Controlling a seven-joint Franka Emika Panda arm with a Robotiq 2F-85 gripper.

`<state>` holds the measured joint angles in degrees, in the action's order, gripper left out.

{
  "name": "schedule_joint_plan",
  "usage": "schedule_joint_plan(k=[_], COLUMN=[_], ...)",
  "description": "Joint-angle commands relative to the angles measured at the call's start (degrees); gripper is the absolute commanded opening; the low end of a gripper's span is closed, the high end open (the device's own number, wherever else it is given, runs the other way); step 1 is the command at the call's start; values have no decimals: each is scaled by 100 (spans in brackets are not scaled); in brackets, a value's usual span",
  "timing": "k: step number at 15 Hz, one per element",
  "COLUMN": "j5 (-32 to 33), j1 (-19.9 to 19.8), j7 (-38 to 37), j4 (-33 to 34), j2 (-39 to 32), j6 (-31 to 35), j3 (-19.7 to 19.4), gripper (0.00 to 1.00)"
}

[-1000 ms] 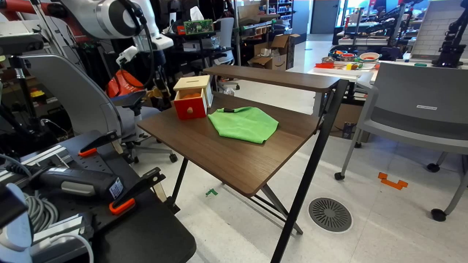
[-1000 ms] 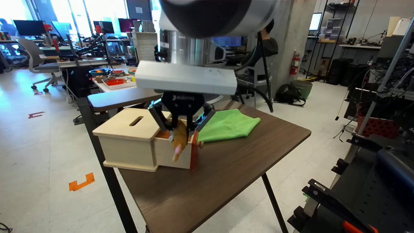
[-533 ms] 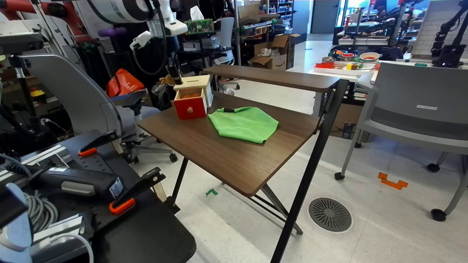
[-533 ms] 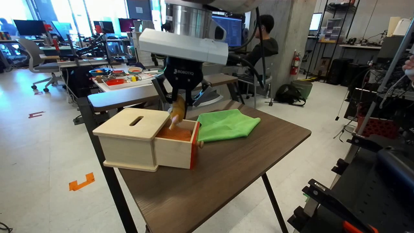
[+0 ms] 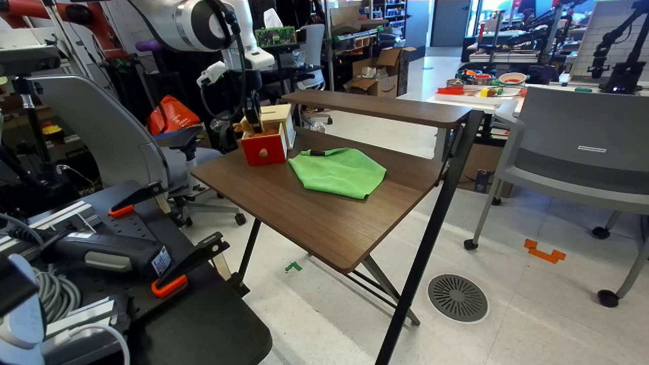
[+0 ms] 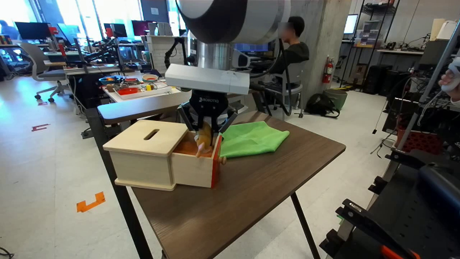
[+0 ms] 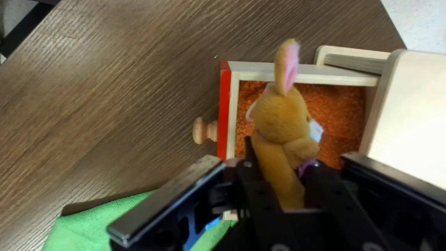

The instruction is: Put the brown toy into the drawer

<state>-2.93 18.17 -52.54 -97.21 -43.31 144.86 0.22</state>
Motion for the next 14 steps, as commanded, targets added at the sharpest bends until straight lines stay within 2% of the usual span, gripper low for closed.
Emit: schedule_joint_plan(k=[1,2,3,4,5,12,14], j5=[-102,-105,-107,-106,-108,-82,-86], j1=[-49,-57,-61,-63,-64,-55,-48], j7=[-17,-23,-30,-37,-46,-84,-93], j4=[456,519,587,625,666,722,645], j2=[-281,-326,-368,-386,-406,-356,-237], j6=[-314,-360,-410,-455,-477,-554,-510], j3=[-36,-41,-46,-50,-49,-68,-67], gripper=[4,4,40,41,46,97,100])
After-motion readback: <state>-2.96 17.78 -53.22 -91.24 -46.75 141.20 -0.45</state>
